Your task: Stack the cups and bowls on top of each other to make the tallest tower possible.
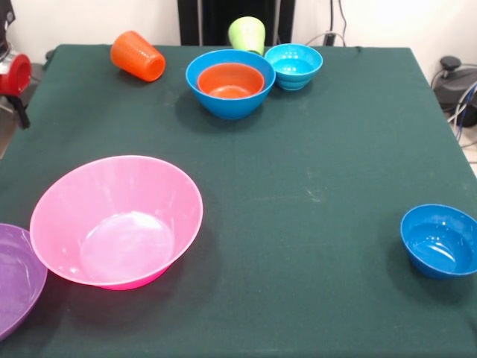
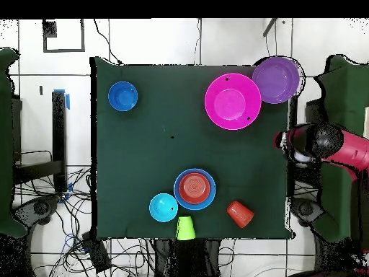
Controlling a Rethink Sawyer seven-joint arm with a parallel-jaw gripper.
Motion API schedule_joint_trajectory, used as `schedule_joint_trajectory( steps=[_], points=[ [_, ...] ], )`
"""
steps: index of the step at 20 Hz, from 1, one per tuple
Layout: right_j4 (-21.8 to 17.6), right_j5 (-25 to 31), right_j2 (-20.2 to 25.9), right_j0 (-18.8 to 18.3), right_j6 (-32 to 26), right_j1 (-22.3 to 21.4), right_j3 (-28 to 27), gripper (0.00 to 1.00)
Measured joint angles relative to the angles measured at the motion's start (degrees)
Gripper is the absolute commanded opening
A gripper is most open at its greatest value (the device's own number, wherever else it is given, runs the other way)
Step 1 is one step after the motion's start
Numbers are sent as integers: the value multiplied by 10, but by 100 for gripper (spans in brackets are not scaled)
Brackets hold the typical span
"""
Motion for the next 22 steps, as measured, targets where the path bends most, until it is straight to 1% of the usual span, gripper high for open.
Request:
schedule_joint_trajectory(
  steps=[4,15,19,20,22],
  points=[
    [0,-2,0,0,0,1,0,100],
    [0,-43,0,-1,0,-10,8,100],
    [1,-72,0,-8,0,-16,25,100],
    [1,-88,1,-14,0,-15,31,100],
    [1,-95,1,-17,0,-12,31,100]
  ],
)
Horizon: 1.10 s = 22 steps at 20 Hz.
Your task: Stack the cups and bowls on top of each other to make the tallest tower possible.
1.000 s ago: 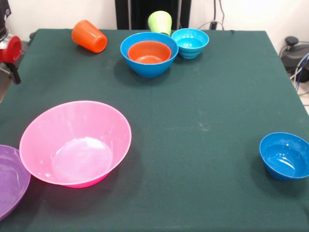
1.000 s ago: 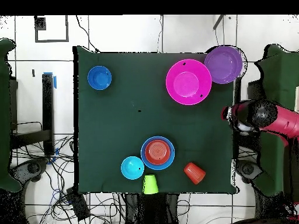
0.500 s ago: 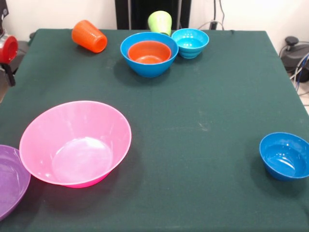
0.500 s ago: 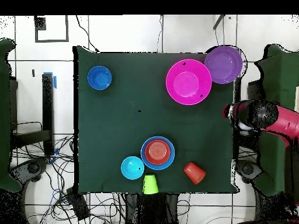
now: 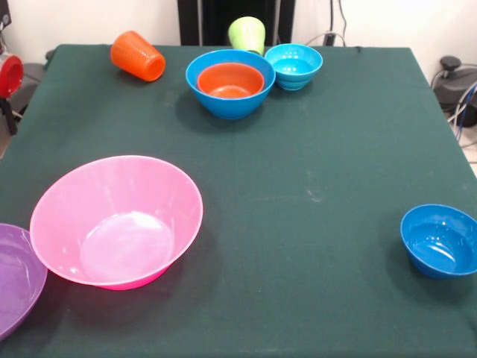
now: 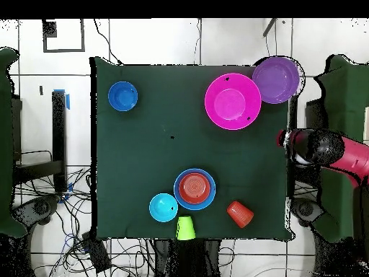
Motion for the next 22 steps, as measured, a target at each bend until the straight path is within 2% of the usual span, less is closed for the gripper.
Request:
schedule_joint_trajectory(
  steps=[3,8,12,22],
  points=[
    [0,-2,3,-3,0,13,-10,100],
    [0,16,24,7,0,76,-86,100],
    [0,18,32,18,0,107,-121,100],
    [0,-6,23,52,0,114,-111,100]
  ],
)
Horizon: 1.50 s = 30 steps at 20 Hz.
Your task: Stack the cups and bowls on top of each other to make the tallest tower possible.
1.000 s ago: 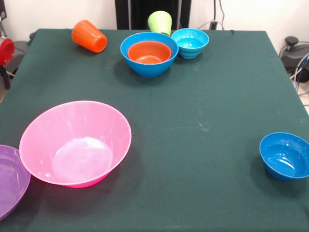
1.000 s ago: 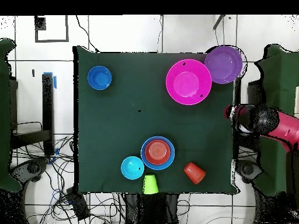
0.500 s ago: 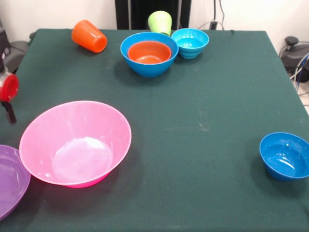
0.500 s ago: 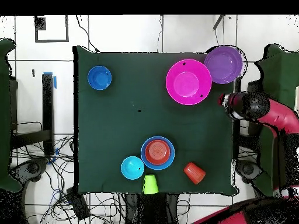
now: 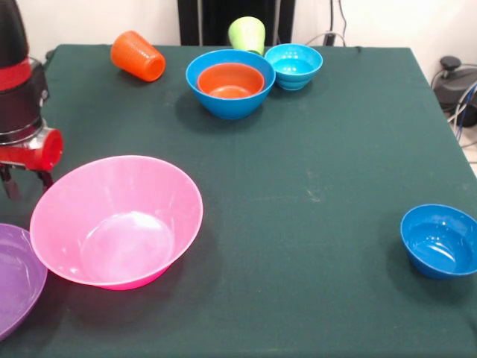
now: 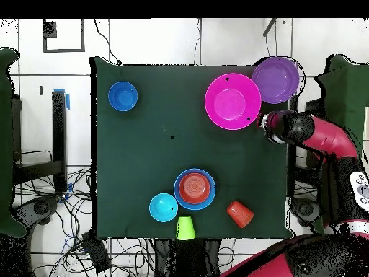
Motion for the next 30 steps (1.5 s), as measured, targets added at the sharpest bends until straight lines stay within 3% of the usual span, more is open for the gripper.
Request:
schedule_joint_trajectory(
  steps=[14,20,30],
  points=[
    [0,-60,-22,7,0,-1,7,100],
    [5,-114,-56,23,8,-5,29,100],
    [25,-147,-87,54,41,0,47,100]
  ],
)
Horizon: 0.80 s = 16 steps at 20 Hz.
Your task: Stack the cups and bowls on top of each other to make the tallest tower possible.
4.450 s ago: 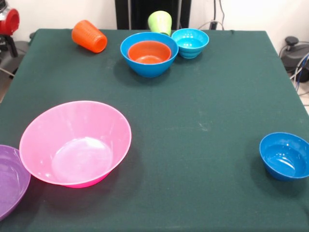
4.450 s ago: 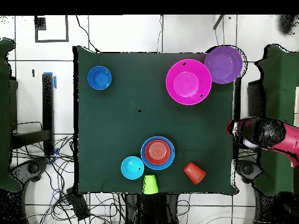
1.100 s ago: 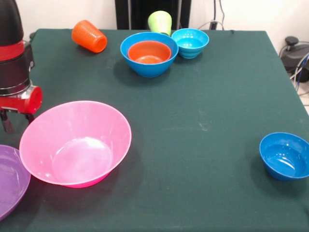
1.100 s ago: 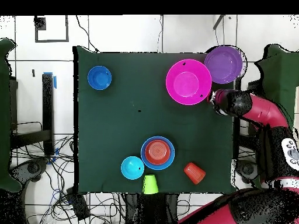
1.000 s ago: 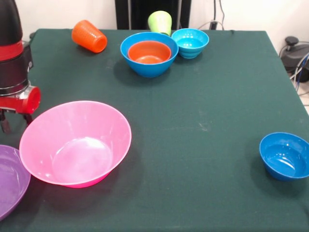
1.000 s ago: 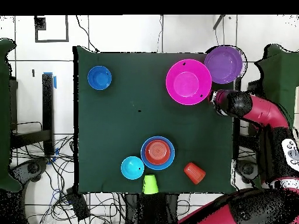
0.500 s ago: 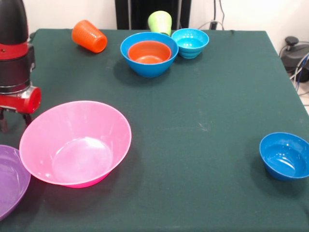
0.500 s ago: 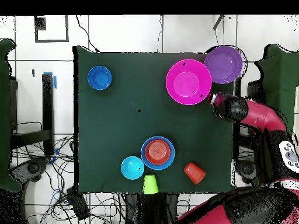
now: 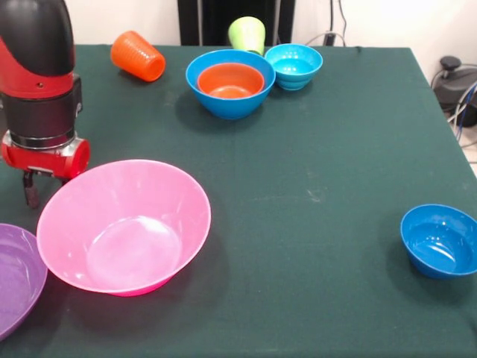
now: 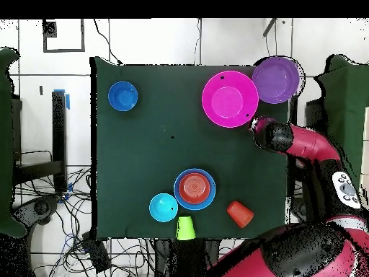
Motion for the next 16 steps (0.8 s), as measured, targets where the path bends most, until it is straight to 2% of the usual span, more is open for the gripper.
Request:
schedule_joint_trajectory(
  steps=[16],
  points=[
    [61,-40,-28,9,20,8,4,100]
  ],
)
